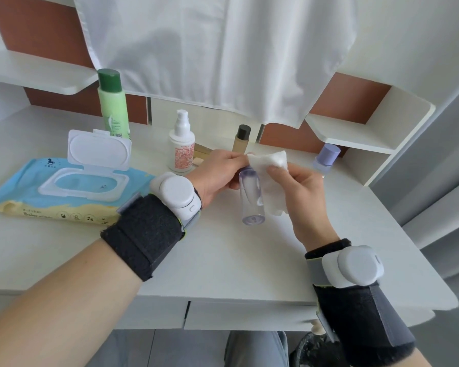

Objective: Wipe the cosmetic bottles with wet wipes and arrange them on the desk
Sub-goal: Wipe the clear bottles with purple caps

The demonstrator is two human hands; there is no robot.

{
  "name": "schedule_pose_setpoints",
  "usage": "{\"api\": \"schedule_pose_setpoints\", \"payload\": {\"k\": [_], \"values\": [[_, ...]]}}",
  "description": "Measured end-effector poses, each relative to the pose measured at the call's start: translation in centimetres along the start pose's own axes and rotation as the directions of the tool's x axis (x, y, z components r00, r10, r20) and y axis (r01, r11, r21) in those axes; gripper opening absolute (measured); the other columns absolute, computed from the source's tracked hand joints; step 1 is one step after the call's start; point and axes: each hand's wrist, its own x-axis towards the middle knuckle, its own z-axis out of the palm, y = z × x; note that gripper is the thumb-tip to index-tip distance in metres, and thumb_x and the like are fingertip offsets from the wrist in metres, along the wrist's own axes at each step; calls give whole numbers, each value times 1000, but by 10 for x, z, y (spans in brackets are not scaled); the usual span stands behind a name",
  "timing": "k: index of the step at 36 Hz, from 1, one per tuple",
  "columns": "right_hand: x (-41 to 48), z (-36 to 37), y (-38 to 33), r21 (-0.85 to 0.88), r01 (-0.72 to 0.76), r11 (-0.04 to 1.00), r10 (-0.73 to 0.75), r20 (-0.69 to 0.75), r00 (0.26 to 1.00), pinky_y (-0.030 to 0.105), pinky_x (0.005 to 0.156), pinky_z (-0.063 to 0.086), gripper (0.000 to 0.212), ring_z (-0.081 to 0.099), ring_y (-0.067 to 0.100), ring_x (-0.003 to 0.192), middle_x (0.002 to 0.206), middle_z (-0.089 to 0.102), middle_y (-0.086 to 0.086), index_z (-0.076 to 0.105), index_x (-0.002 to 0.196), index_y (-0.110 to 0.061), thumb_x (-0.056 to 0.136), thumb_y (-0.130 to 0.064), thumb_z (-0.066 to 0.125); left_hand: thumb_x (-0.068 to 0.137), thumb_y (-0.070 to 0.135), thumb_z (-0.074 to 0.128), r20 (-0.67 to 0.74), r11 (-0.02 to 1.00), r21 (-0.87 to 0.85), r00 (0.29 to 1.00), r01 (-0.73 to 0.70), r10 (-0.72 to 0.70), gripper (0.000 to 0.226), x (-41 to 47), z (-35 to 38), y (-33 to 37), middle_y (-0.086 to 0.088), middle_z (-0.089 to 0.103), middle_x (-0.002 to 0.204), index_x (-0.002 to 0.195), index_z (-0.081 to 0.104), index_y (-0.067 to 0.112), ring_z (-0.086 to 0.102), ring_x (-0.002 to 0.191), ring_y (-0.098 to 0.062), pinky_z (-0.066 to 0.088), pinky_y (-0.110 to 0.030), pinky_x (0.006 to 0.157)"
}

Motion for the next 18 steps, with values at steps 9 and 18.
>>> {"api": "schedule_pose_setpoints", "payload": {"k": [9, 18], "values": [[2, 0, 2, 37, -38, 999, 34, 112, 993, 26, 62, 44, 40, 58, 16, 72, 89, 61, 14, 69, 92, 6, 84, -32, 58, 98, 27, 54, 15, 998, -59, 1000, -19, 19, 34, 0, 1, 0, -12, 62, 90, 105, 68, -2, 59, 78, -18, 53, -23, 68], [1, 0, 2, -67, -3, 998, 17, 199, 980, 32, 65, 41, 29, 55, 21, 70, 78, 53, 0, 71, 67, -11, 84, -31, 58, 98, 26, 53, 2, 994, -99, 999, -53, 54, 42, -3, -4, 4, -13, 55, 94, 106, 61, -15, 51, 85, -21, 49, -23, 68]]}}
